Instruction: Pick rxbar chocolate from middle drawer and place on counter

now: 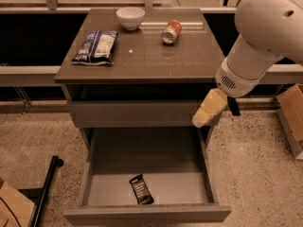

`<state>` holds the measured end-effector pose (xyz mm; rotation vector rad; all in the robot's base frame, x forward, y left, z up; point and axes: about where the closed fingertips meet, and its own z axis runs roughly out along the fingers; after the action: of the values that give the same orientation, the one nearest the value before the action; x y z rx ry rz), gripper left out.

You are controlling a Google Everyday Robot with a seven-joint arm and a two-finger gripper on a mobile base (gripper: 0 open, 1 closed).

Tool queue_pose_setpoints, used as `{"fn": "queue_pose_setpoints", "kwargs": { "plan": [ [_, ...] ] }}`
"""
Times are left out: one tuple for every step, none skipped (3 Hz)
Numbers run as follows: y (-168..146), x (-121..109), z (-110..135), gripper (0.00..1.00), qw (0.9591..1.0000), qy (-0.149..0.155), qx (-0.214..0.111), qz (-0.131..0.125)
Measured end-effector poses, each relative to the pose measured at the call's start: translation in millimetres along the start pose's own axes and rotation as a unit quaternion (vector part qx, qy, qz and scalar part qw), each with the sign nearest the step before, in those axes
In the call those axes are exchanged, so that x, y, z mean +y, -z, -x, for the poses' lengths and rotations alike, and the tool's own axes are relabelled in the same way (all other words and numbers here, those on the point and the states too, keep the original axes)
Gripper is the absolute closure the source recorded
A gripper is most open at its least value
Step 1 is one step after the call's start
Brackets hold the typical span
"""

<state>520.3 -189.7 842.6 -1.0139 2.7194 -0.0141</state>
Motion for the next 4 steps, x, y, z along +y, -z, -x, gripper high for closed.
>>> {"fn": "queue_pose_setpoints", "kwargs": {
  "plan": [
    [-26.7, 6.7, 5.5, 0.0, 0.9991, -0.019, 0.013, 0.036],
    [-76.1, 22.8, 20.9, 0.0, 0.9964, -0.042, 0.039, 0.063],
    [-124.7, 40.3, 26.4, 0.0, 0.9912, -0.078, 0.068, 0.083],
    [-129.8, 41.9, 26.0, 0.0, 0.9899, -0.087, 0.073, 0.085]
  ]
}}
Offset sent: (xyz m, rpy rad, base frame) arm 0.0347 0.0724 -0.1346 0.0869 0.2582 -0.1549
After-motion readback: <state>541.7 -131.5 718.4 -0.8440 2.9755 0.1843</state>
